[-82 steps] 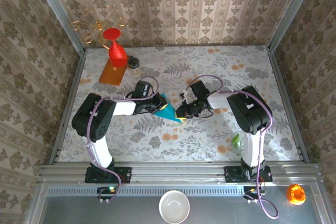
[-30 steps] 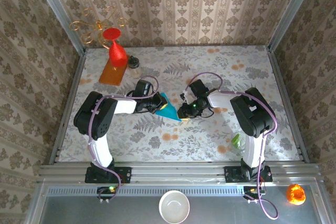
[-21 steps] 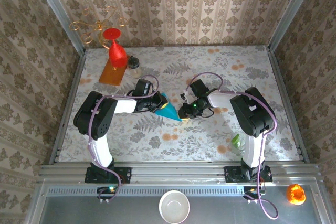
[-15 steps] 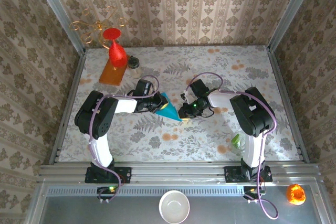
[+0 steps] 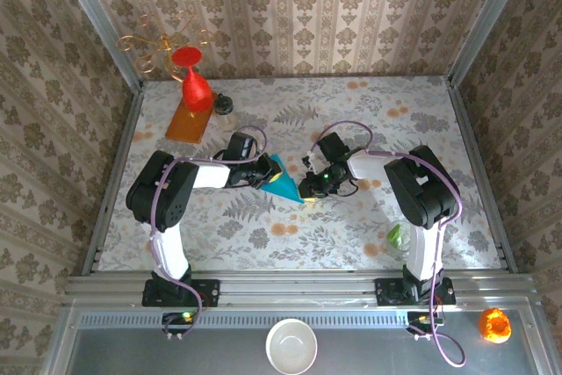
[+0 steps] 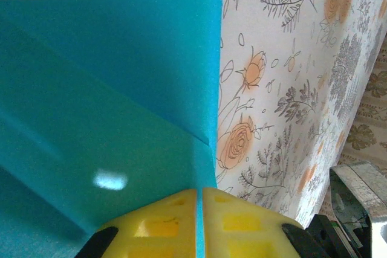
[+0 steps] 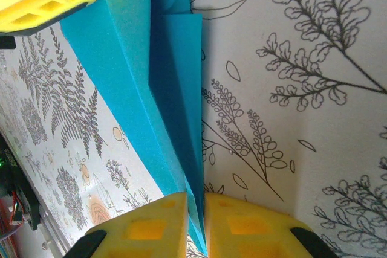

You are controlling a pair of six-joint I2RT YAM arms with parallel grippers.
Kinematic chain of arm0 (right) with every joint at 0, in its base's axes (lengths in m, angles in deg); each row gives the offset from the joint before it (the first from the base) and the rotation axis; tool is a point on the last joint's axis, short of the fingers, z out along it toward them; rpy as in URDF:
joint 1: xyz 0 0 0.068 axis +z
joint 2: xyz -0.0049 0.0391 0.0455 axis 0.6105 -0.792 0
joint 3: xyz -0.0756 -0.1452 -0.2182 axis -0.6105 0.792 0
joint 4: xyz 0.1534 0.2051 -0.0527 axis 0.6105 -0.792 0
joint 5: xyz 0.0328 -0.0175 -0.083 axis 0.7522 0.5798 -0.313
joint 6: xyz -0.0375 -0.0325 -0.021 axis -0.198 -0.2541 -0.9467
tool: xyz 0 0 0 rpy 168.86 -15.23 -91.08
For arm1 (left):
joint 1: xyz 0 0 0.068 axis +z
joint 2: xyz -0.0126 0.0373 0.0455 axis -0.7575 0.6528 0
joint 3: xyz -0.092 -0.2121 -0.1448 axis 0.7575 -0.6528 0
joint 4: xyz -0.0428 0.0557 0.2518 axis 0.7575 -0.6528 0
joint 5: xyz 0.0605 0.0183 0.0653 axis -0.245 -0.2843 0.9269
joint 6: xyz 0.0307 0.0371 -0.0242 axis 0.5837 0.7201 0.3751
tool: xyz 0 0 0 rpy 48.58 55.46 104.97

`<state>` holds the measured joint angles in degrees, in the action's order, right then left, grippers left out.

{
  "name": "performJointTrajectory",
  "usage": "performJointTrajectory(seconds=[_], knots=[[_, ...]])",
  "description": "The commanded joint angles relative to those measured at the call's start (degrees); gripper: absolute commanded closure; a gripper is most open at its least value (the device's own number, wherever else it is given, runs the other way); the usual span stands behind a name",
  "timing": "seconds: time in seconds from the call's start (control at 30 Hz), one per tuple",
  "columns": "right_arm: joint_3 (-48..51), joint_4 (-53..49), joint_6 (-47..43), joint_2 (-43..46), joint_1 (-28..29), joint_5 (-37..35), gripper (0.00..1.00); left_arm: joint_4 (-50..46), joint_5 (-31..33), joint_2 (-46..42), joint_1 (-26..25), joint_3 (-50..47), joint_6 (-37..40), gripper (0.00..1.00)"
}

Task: Fold a paper plane with a square sheet of paper (pick it up from the middle)
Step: Fourth fold the wing at the center of the table.

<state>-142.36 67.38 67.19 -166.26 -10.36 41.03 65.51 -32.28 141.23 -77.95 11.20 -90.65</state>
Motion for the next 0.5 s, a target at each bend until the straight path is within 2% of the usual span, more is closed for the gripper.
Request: performJointTrajectory(seconds=[0.0, 0.33, 0.47], knots=[[0.73, -1.65, -0.29, -3.19, 0.98, -2.28, 0.82, -1.32, -0.78, 1.63, 0.49, 1.49, 1.78, 0.87], [0.57, -2.21, -0.45, -3.34, 1.03, -3.09, 0.84, -1.21, -1.33, 2.25, 0.50, 2.02, 2.22, 0.85], [0.66, -1.40, 0.18, -1.62, 0.97, -2.25, 0.78, -2.06, -1.23, 2.30, 0.50, 2.24, 2.75, 0.85]])
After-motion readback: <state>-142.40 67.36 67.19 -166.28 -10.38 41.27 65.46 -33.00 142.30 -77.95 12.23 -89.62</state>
